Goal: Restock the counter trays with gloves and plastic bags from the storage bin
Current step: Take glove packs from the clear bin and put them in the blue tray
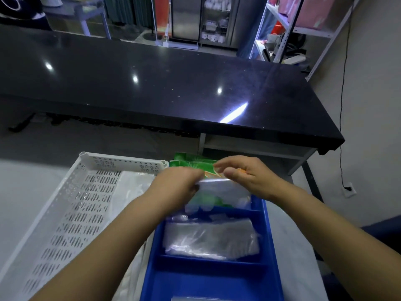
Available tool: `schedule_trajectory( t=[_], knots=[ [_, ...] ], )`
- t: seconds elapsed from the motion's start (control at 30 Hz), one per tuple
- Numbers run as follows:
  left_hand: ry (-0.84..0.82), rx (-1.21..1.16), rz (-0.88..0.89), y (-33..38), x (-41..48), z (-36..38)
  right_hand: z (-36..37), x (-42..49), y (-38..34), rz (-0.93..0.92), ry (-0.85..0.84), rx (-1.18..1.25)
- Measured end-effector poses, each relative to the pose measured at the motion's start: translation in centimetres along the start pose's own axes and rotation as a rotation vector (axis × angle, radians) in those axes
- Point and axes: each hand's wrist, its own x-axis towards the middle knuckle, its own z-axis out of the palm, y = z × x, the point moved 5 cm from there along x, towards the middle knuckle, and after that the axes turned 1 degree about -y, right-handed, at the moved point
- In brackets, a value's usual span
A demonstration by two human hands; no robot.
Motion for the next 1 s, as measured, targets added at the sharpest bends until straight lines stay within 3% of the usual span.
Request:
schedule_trajectory(
  t=[0.13, 0.3, 0.4, 0.57, 0.67, 0.83, 0.9, 1.0],
  knots=[
    [0.080, -0.023, 0.047, 2.2, 3.6, -1.0, -1.5, -0.4, -0.7, -0.056, 0.120, -0.571],
    [0.357, -0.033, 0.069, 2.9, 4.2, -1.9, -3.7, -2.0, -0.5, -0.200, 0.489, -0.705],
    [0.420, 0.004, 0.103, 2.3, 3.0, -1.1, -2.7, -3.5, 0.6, -0.232, 0.634, -0.775],
    [0.197, 0.066, 0.089, 1.4, 0.5, 4.1, 2.9, -3.9, 4.1, -0.133, 0.423, -0.774],
    [0.096, -0.055, -0.028, -0.5, 0.1, 5.8, 4.5, -3.7, 5.3, -0.038, 0.314, -0.713],
    [-0.002, -0.205, -0.050, -1.4, -0.1, 6.4, 4.7, -2.9, 6.3, 0.106, 0.122, -0.652],
    [-0.060, -0.182, -0.027, -1.2, 0.1, 6.6, 4.3, -2.8, 6.4, 0.144, 0.095, -0.616],
    [-0.069, -0.141, -0.029, -1.3, 0.6, 6.5, 3.5, -2.8, 6.1, 0.131, 0.189, -0.546]
  ],
)
